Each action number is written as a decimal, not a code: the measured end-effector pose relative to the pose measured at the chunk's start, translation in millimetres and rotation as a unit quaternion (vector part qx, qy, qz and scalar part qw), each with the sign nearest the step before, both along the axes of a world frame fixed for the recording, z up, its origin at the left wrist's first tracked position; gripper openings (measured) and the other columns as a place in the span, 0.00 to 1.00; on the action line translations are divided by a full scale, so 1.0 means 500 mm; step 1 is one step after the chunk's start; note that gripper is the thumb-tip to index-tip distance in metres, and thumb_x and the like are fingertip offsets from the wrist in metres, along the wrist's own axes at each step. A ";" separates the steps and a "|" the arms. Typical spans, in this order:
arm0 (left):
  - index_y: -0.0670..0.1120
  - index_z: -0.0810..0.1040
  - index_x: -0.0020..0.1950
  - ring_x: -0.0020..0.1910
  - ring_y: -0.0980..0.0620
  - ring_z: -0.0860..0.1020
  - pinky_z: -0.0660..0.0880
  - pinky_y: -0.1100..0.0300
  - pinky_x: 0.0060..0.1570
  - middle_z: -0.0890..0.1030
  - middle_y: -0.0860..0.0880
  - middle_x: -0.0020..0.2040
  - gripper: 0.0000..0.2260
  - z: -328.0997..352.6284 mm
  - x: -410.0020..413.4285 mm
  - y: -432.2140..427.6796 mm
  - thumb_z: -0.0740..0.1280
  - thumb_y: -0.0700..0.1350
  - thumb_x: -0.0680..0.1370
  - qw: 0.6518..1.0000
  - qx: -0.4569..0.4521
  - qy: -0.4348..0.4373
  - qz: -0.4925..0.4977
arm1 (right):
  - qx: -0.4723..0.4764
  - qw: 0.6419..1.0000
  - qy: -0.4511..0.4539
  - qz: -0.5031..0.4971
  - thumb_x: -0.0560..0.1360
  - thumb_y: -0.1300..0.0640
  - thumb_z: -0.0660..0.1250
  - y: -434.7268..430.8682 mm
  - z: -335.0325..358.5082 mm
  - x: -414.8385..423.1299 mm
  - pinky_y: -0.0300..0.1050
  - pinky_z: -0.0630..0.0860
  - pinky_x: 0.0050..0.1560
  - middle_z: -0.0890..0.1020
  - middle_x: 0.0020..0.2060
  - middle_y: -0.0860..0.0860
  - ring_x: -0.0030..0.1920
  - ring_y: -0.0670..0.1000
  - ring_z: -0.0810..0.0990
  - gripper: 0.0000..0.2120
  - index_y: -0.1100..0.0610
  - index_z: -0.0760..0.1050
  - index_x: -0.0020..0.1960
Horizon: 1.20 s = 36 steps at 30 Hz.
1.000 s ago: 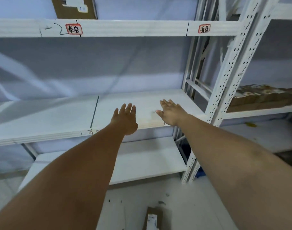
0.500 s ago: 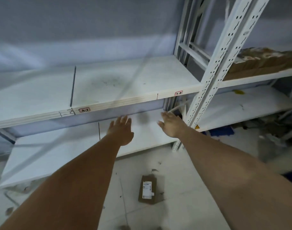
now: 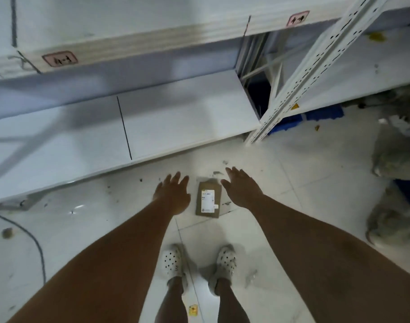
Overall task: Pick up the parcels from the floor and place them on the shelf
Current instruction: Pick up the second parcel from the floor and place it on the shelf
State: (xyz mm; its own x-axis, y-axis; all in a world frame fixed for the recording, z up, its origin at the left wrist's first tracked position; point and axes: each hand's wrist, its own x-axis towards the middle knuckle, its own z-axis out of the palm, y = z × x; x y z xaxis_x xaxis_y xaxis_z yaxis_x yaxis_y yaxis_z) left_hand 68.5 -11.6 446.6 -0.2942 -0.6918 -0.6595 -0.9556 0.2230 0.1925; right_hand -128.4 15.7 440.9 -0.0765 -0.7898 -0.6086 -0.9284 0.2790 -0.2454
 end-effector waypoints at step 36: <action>0.42 0.67 0.73 0.74 0.44 0.65 0.60 0.51 0.69 0.69 0.44 0.74 0.22 -1.041 -0.131 0.037 0.54 0.53 0.83 0.760 0.306 0.182 0.544 | 0.147 0.755 -0.257 -0.584 0.81 0.47 0.54 0.065 -1.059 -0.058 0.47 0.63 0.64 0.73 0.69 0.53 0.65 0.52 0.71 0.23 0.59 0.66 0.71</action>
